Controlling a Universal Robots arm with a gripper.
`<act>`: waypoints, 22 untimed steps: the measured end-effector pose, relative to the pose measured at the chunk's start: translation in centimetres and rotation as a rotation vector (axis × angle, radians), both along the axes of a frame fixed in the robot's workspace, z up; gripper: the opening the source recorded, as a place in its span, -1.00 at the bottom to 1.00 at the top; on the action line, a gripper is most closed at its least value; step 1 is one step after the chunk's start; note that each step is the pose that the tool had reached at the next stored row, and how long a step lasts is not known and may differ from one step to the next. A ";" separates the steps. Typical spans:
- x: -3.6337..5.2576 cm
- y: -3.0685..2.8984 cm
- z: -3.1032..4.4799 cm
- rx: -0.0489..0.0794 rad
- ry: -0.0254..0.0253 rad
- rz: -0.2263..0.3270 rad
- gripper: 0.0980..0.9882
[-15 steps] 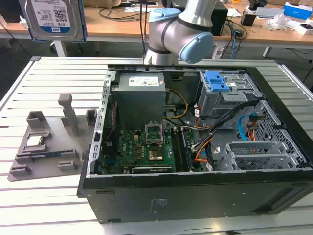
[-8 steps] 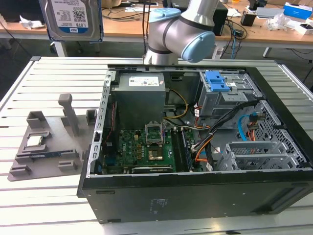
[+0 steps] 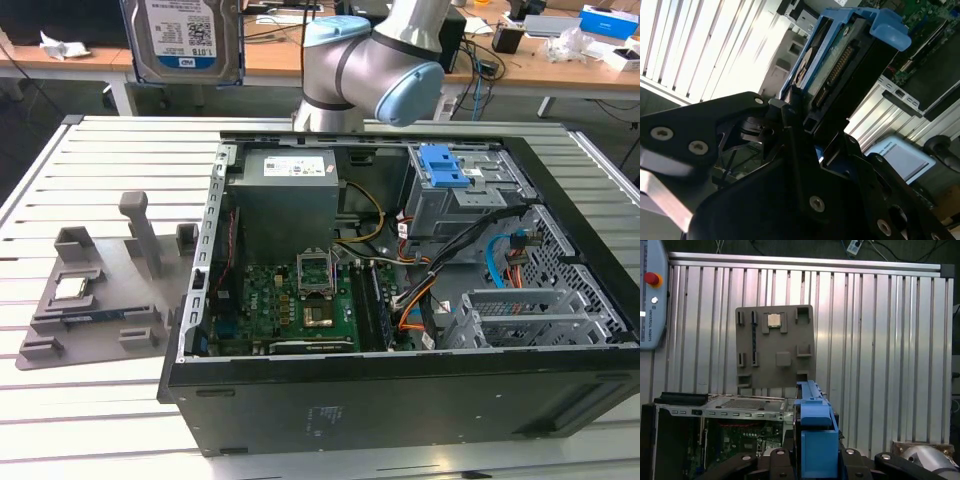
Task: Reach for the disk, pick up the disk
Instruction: 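Pick up the disk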
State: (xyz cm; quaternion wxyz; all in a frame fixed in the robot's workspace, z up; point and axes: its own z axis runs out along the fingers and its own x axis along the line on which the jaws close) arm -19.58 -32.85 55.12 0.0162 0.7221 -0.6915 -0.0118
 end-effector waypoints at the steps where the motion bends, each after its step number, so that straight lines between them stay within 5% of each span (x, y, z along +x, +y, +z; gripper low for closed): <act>1: 0.25 0.00 0.00 0.000 0.0000 0.000 -0.40; 22: 8.62 0.00 0.00 0.000 0.0000 0.000 -0.40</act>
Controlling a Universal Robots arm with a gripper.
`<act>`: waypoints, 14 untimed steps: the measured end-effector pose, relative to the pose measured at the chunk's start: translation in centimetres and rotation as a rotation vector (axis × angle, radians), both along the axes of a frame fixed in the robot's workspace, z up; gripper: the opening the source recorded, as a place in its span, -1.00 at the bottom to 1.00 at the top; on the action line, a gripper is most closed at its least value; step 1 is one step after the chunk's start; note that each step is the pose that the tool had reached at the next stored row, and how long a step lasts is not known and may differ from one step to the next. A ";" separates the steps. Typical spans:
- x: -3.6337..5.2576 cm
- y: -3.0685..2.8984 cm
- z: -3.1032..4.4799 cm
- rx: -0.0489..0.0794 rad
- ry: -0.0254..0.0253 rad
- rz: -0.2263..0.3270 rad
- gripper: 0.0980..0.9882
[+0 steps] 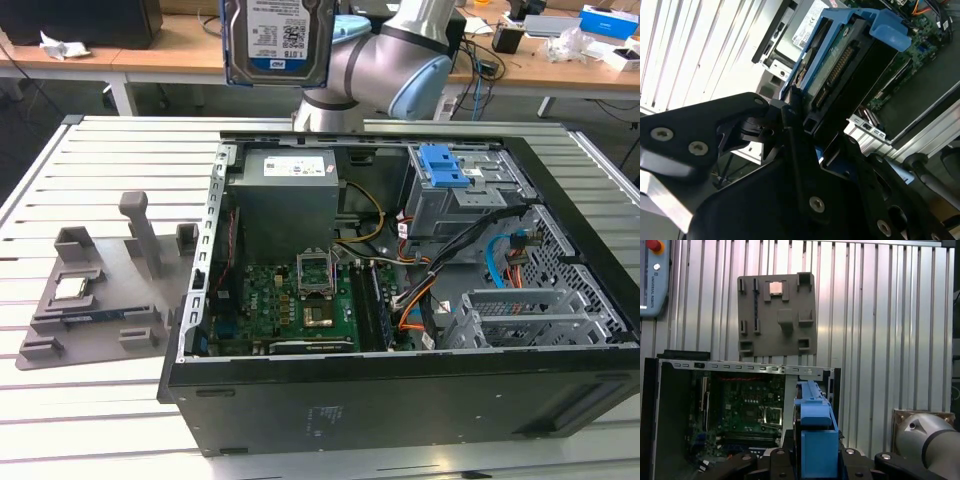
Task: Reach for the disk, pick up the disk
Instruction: 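Pick up the disk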
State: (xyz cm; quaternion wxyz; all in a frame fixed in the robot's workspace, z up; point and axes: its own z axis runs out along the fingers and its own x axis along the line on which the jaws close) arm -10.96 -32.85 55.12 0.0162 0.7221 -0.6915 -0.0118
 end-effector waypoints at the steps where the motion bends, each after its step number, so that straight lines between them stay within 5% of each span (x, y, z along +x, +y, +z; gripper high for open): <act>1: 0.66 0.00 0.00 0.000 -0.0001 0.000 -0.40; 7: 3.79 0.00 0.00 0.000 -0.0001 0.000 -0.40; 14: 6.36 0.00 0.00 0.000 -0.0001 0.000 -0.40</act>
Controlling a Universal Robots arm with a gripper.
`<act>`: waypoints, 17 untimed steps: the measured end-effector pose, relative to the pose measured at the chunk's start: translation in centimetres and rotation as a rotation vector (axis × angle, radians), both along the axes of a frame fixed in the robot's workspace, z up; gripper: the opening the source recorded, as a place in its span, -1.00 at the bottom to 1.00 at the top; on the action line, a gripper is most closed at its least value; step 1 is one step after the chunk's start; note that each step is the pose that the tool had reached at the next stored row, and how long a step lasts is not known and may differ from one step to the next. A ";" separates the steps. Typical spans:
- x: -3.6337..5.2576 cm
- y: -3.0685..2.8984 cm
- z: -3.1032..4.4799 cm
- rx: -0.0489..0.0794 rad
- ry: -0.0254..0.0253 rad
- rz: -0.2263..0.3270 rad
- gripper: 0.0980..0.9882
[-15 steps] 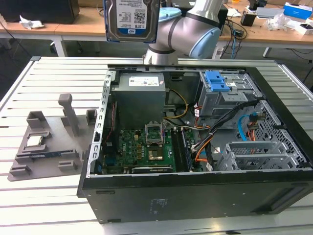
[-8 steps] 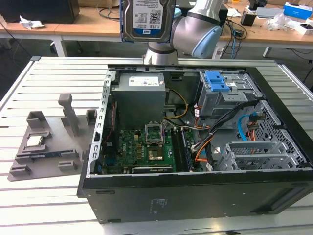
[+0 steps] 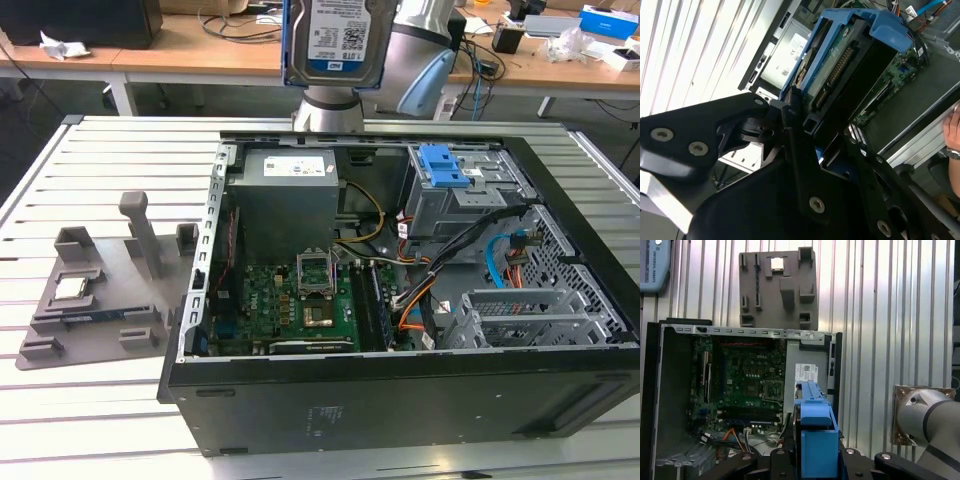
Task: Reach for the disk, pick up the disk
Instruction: 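Pick up the disk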
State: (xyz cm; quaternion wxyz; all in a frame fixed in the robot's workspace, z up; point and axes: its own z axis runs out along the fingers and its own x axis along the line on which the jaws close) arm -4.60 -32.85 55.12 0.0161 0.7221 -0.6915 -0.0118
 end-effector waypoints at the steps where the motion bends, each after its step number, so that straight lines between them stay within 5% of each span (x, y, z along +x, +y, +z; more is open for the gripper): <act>1: 0.30 0.00 0.00 0.000 0.0000 0.000 -0.40; 7: 2.50 0.00 0.00 0.000 0.0000 0.000 -0.40; 9: 4.84 0.00 -0.01 0.000 0.0000 0.000 -0.40; 14: 4.89 -0.04 0.00 0.000 0.0000 0.000 -0.40; 17: 4.89 -0.59 -0.01 0.000 0.0000 0.000 -0.40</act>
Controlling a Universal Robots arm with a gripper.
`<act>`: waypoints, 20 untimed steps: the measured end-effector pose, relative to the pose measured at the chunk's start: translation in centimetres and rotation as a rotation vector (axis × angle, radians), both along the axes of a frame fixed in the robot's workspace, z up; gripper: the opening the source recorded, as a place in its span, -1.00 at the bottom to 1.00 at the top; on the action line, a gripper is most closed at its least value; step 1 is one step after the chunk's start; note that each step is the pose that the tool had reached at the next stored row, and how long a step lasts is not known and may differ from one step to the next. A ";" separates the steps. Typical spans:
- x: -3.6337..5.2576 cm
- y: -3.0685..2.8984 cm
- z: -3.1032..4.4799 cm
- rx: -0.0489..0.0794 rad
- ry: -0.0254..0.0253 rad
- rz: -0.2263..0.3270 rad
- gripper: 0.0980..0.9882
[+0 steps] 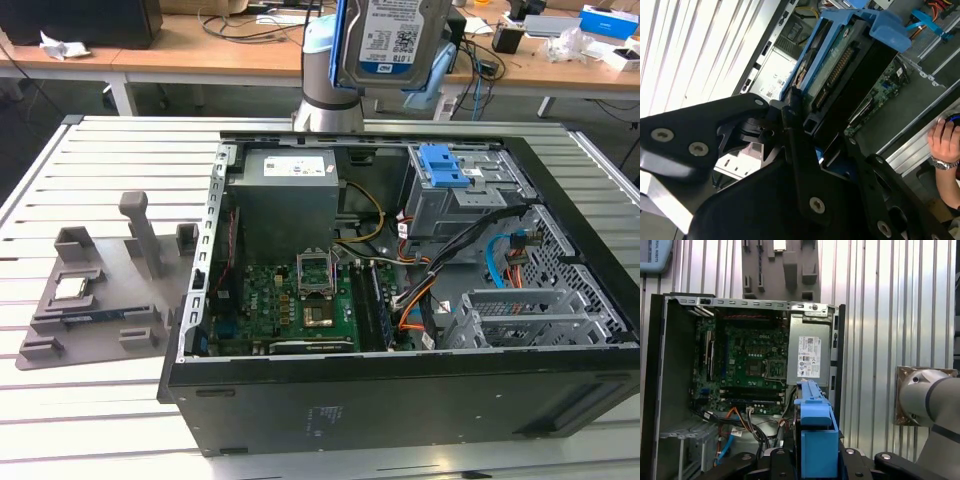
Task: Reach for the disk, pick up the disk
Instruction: 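Pick up the disk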
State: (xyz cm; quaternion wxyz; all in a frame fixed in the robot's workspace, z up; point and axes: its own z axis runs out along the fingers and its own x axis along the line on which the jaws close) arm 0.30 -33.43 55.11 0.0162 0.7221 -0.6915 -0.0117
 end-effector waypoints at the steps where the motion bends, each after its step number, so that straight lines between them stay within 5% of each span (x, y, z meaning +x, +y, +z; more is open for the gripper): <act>1: 0.00 -0.37 -0.01 0.000 0.0000 0.000 -0.40; 3: -0.01 -1.08 -0.02 0.000 0.0000 0.000 -0.40; 7: 0.00 -4.13 -0.06 0.000 0.0000 0.000 -0.40; 11: 0.00 -5.64 -0.07 0.000 0.0000 0.000 -0.40; 12: 0.00 -6.50 -0.08 0.000 0.0000 0.000 -0.40; 20: -0.01 -10.49 -0.18 0.000 0.0000 0.000 -0.40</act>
